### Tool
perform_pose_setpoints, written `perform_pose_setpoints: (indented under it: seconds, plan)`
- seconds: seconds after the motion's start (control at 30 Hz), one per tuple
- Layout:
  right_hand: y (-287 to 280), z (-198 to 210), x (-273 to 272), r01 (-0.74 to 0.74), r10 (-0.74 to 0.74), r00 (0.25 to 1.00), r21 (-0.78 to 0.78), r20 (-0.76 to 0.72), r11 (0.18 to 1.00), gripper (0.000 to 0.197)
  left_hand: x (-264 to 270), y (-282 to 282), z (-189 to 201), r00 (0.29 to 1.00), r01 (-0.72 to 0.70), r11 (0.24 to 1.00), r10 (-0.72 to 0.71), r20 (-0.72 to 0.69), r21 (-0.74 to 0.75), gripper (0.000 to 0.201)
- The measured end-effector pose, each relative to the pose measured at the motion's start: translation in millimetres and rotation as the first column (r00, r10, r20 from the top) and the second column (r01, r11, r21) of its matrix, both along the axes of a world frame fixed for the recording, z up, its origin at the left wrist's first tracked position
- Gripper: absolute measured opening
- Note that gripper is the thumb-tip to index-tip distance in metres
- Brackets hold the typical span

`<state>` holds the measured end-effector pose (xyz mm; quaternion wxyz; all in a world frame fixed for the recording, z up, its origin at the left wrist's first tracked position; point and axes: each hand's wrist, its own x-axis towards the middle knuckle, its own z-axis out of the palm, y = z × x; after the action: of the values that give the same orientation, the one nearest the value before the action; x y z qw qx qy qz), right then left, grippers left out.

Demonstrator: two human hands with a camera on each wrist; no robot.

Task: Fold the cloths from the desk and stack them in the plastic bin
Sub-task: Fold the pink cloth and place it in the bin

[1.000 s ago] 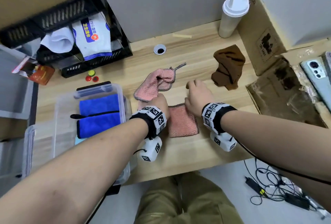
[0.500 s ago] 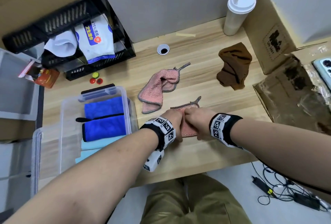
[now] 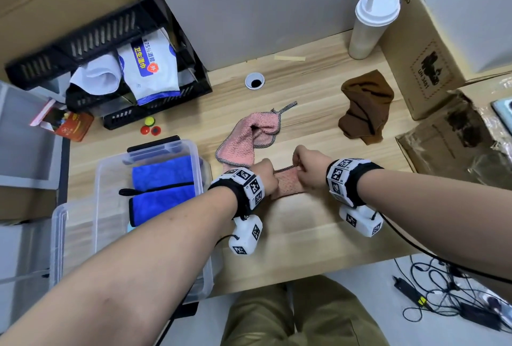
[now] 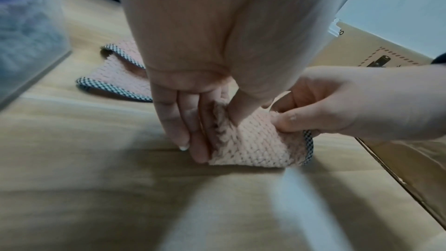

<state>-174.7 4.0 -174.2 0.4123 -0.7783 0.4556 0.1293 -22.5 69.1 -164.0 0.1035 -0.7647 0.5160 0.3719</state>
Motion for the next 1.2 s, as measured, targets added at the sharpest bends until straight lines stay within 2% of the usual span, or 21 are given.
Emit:
perform_pose_setpoints:
  seconds: [0.1,0.2,0.27,0.37,0.47,0.6,0.73,0.8,0.9,1.0,1.07,1.1,1.2]
  plan:
    - [3,-8,4,-0.011,0.013,0.999,-0.044,0.036,0.999,0.042,2,-4,-8,0.994,-0.105,0.993,0.106,0.019,-0.045,0.024]
    - [5,-6,3,-0.151,0.148,0.988,-0.084,-0.045,0.985,0.054,1,-7,-13,0.986,-0.167,0.984,0.168,0.017,-0.056,0.03]
    - [5,-4,1,-0.232,0.215,0.97,-0.176,-0.112,0.957,0.052,-2,-9,-12,0.979,-0.205,0.976,0.206,0.004,-0.07,0.042]
    - [1,-1,0,-0.267,0.217,0.954,-0.254,-0.209,0.93,0.041,-3,-10,-14,0.983,-0.184,0.98,0.185,0.002,-0.075,0.052]
    - [1,6,7,-0.267,0.225,0.949,-0.181,-0.222,0.947,0.03,-2,-11,-16,0.987,-0.157,0.985,0.158,0.007,-0.076,0.049]
    - [5,7,16,-0.175,0.149,0.952,-0.077,-0.267,0.981,0.036,-1,-11,-15,0.988,-0.157,0.985,0.157,-0.004,-0.07,0.049]
    - [10,12,20,-0.222,0.205,0.902,-0.002,-0.38,0.975,0.018,4,-8,-19,0.992,-0.12,0.992,0.121,0.019,-0.041,0.049]
    - [12,14,21,-0.249,0.239,0.886,0.028,-0.398,0.968,0.017,5,-7,-18,0.996,-0.084,0.996,0.085,0.017,-0.013,0.051]
    - [14,17,20,-0.263,0.256,0.893,0.031,-0.371,0.964,0.022,7,-3,-14,0.998,-0.041,0.999,0.04,-0.047,-0.004,0.05]
    - [10,37,21,-0.186,0.197,0.956,0.069,-0.219,0.98,0.024,14,-3,-2,0.975,-0.011,0.999,0.001,-0.224,-0.042,0.062]
    - [5,57,25,-0.146,0.162,0.976,0.115,-0.147,0.983,0.02,21,-4,20,0.934,-0.004,0.998,-0.021,-0.357,-0.067,0.072]
    - [1,67,28,-0.143,0.156,0.979,0.102,-0.133,0.984,0.021,26,-6,35,0.919,0.008,0.996,-0.042,-0.392,-0.089,0.069]
    - [-14,102,46,-0.171,0.174,0.978,0.038,-0.111,0.985,0.033,42,-14,82,0.937,0.004,0.991,-0.051,-0.345,-0.136,0.039]
